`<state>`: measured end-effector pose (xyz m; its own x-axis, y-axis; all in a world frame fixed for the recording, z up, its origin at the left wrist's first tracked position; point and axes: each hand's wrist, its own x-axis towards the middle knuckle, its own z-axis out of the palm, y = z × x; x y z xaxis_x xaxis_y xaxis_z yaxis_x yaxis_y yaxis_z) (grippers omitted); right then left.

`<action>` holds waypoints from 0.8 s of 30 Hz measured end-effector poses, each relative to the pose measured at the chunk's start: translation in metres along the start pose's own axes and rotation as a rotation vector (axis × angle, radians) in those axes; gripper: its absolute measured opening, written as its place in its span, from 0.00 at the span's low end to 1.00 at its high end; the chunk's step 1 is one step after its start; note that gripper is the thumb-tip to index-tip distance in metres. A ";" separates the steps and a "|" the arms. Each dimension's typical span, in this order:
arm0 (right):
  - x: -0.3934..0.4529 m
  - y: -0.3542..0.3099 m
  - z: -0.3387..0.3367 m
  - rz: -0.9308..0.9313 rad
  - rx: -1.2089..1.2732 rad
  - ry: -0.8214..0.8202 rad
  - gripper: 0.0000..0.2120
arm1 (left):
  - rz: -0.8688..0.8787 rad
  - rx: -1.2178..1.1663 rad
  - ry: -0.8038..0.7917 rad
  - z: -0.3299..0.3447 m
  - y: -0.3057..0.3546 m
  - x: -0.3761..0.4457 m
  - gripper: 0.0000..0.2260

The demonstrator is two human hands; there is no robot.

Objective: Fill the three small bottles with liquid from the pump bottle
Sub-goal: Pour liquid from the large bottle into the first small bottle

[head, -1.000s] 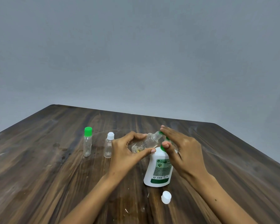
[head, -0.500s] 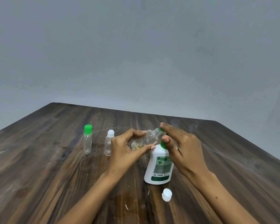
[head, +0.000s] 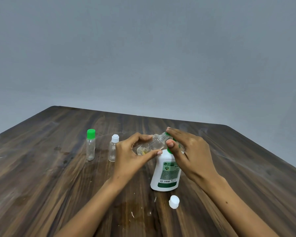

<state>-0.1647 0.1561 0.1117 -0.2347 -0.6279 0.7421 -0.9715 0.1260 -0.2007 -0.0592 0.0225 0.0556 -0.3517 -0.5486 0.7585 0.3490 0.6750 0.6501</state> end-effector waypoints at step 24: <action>-0.004 -0.003 0.000 0.030 -0.030 -0.024 0.45 | 0.003 -0.043 -0.005 0.000 0.000 0.000 0.21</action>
<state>-0.1605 0.1579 0.1094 -0.2632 -0.6418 0.7203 -0.9647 0.1679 -0.2028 -0.0588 0.0224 0.0560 -0.3552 -0.5440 0.7602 0.3871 0.6547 0.6493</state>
